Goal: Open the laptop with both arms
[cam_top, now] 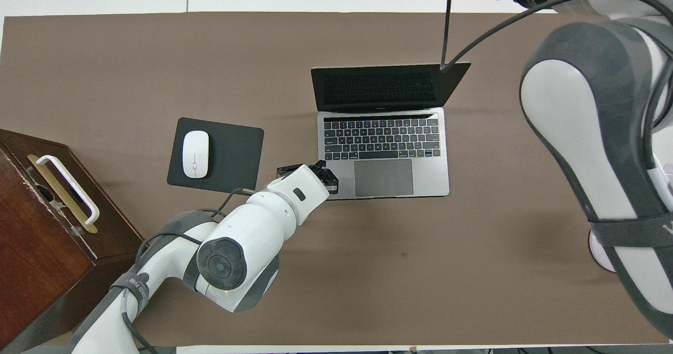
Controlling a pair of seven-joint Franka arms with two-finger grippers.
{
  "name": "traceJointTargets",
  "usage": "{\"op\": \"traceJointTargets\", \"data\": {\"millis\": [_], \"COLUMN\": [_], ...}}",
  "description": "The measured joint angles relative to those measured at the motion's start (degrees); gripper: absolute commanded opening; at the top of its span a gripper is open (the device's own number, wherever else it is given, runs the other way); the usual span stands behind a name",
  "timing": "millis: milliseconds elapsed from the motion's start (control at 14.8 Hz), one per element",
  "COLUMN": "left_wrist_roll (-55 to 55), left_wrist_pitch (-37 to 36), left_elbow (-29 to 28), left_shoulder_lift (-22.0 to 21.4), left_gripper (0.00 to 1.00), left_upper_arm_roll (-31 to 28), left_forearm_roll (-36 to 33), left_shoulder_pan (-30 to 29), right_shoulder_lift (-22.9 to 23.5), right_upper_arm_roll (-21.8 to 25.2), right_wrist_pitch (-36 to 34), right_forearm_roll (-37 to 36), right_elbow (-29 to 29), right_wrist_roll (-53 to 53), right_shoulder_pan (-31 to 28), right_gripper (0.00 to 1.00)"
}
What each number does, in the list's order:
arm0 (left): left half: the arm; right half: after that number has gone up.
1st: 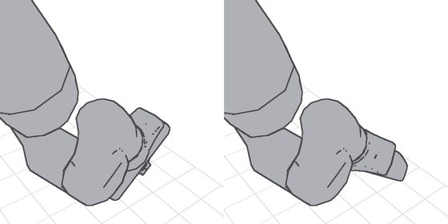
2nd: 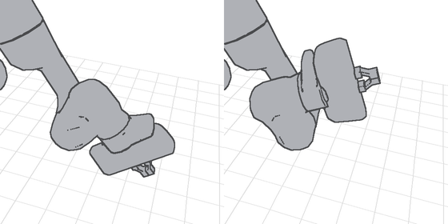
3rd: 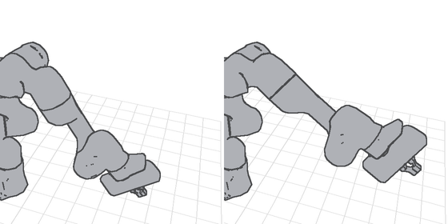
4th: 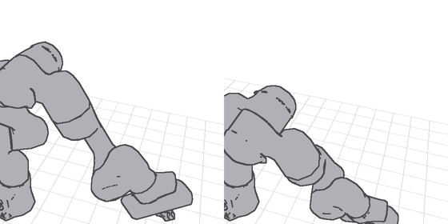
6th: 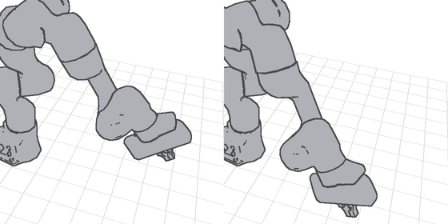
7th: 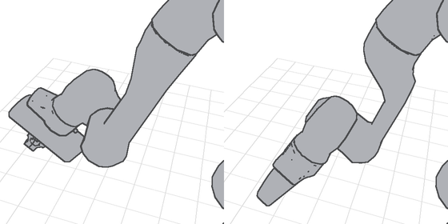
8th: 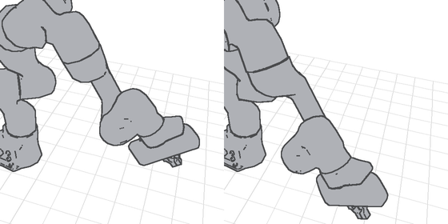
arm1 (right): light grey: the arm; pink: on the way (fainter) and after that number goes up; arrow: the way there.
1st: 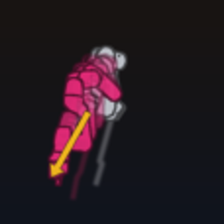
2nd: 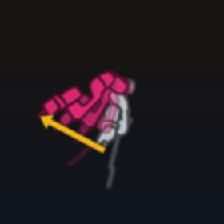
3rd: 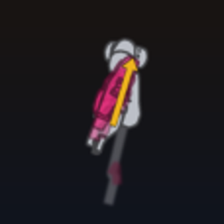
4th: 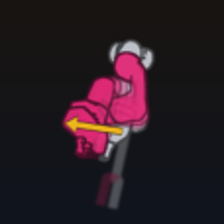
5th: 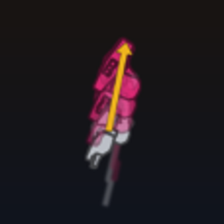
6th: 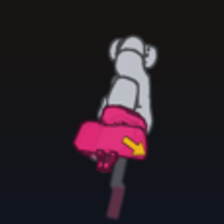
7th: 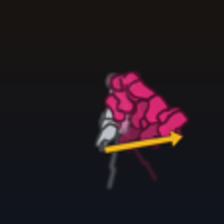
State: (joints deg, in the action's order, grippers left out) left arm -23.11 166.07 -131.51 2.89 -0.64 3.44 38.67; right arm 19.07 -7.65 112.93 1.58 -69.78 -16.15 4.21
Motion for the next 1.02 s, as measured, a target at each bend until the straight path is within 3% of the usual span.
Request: {"op": "traceJointTargets", "data": {"millis": [271, 610, 881, 1017], "left_wrist_roll": [0.4, 6.4, 10.0, 12.6], "left_wrist_pitch": [-8.6, -20.9, -32.8, -36.9], "left_elbow": [0.4, 2.1, 7.7, 9.6], "left_shoulder_lift": [-2.7, -6.2, -8.2, -8.8], "left_gripper": [0.00, 0.00, 0.00, 0.00], "left_upper_arm_roll": [-0.1, -0.2, -0.3, -0.3], "left_forearm_roll": [0.0, 0.0, 0.0, 0.0], "left_shoulder_pan": [-1.7, -5.8, -8.4, -9.8], "right_shoulder_lift": [-2.3, -3.6, -6.0, -9.2], "right_upper_arm_roll": [0.0, 0.0, 0.0, 0.0], "right_wrist_pitch": [-10.2, -16.8, -21.3, -21.7], "right_forearm_roll": [-8.1, -15.9, -14.7, -8.4], "right_elbow": [0.1, -0.1, -2.8, -8.0], "right_wrist_roll": [9.6, 24.0, 26.2, 22.0], "right_shoulder_pan": [-1.5, -5.4, -10.2, -13.0], "right_gripper": [1.00, 1.00, 1.00, 1.00]}}
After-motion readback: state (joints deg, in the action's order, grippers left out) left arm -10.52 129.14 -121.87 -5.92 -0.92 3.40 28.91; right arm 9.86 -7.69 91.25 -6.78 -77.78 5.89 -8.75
